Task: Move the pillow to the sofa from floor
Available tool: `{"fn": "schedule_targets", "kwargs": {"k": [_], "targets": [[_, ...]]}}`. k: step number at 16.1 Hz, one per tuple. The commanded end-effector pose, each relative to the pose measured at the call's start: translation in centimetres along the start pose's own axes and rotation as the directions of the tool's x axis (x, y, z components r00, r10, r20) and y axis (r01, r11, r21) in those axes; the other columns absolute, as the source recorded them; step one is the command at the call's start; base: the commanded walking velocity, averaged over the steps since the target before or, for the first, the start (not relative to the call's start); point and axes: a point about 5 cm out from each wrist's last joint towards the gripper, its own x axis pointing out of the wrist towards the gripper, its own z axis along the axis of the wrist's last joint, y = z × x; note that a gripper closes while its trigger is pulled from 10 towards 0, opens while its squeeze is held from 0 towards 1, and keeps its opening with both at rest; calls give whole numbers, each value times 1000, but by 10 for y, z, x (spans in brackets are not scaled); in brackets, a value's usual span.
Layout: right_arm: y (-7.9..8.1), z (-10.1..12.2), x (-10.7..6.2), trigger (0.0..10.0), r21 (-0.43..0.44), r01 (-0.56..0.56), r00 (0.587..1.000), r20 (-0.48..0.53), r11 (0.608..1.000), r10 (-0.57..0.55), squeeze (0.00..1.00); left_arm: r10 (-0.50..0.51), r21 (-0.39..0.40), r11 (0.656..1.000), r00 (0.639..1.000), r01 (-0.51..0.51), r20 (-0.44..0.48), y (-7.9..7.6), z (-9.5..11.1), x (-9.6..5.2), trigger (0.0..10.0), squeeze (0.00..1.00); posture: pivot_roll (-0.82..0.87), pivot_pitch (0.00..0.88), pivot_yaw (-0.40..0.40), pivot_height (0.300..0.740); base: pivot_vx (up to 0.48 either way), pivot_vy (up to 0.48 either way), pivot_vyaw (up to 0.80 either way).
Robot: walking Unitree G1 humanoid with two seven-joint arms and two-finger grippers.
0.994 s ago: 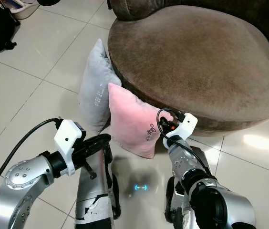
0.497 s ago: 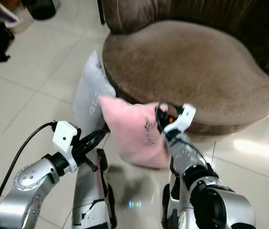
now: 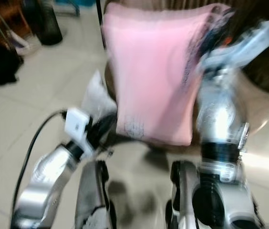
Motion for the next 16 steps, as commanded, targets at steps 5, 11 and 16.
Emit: {"fn": "schedule_targets", "kwargs": {"k": [5,11,16], "targets": [[-33,-3,6,10000,-236,156,979,-96,959,-182,0,188,87,979,982,-184,-34,15,6,19,10000,0,-55,0,40,510,0,0,0],[-37,-45,-26,10000,-220,52,933,-337,974,-126,0,359,183,919,933,-349,-26,28,5,15,10000,0,-46,0,16,510,0,0,0],[-32,-31,-41,10000,-318,10,947,-301,948,-111,0,381,196,904,924,-379,29,21,11,22,10000,0,-66,0,17,550,0,0,0]]}}
